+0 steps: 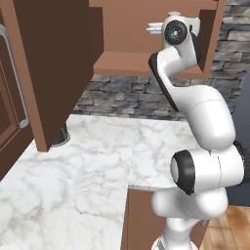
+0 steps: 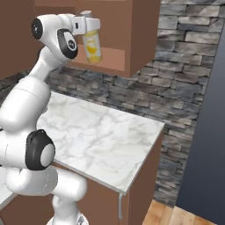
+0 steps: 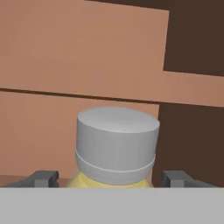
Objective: Sort all alcoholic drinks to one cabinet, and non-alcoholic drinks to the other.
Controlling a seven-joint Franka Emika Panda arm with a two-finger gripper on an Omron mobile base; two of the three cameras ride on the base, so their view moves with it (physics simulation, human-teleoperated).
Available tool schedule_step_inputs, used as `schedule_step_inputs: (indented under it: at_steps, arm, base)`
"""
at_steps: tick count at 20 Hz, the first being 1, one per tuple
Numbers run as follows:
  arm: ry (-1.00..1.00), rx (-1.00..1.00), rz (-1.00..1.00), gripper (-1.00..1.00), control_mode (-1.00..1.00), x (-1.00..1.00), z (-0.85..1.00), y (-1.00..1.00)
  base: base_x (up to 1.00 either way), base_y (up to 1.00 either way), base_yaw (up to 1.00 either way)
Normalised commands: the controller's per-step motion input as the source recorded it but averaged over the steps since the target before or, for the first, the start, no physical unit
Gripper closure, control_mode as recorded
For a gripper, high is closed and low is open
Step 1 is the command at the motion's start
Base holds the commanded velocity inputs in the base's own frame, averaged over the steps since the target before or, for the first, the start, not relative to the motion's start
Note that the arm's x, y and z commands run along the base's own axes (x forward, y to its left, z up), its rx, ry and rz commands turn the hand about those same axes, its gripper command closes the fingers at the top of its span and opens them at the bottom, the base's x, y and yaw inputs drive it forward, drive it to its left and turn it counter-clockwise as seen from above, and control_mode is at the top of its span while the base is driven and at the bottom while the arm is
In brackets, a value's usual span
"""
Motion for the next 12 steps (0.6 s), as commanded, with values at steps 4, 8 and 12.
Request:
schedule_step_inputs:
  at_steps: [4, 8, 12]
  arm:
    - [0.01, 0.0, -0.07, 1.0, -1.0, 0.36, 0.0, -0.13]
    - [0.01, 0.0, -0.02, 1.0, -1.0, 0.25, 0.0, -0.22]
    - [0.01, 0.0, 0.0, 1.0, -1.0, 0.13, 0.0, -0.28]
  base:
    - [0.0, 0.0, 0.0]
    - [0.0, 0.0, 0.0]
    - [0.0, 0.0, 0.0]
